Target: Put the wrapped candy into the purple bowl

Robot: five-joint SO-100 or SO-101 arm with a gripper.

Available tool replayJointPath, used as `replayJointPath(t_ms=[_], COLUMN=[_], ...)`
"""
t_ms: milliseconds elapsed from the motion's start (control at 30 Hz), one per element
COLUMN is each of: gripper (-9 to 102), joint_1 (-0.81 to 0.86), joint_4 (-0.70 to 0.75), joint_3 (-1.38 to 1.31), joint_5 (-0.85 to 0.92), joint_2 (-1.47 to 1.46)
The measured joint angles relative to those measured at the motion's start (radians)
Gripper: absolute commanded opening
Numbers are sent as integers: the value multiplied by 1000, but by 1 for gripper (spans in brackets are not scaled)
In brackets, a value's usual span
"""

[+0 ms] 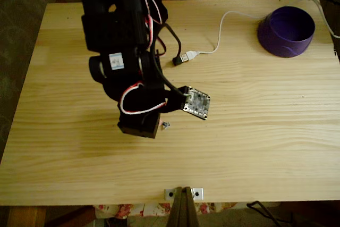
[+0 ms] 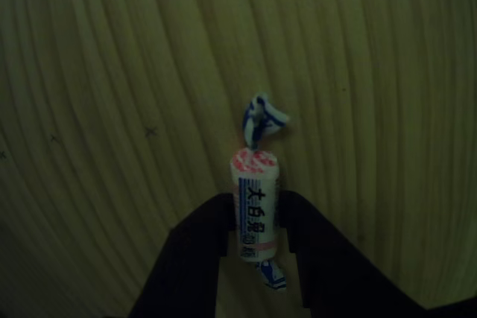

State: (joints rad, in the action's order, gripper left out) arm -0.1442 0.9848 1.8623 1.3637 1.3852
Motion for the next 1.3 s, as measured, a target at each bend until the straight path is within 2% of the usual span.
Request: replayJointPath(t_ms=[167, 300, 400, 767, 1033, 1300], gripper=[2, 2, 2, 1, 1, 1], joint_1=[0, 0, -5, -150, -336, -601], joint_4=[49, 89, 130, 135, 212, 193], joint_3=[-8, -55, -63, -61, -60, -114], joint_5=[-38, -141, -256, -782, -1019, -1167], joint_2=[-2, 14, 71, 428, 629, 736])
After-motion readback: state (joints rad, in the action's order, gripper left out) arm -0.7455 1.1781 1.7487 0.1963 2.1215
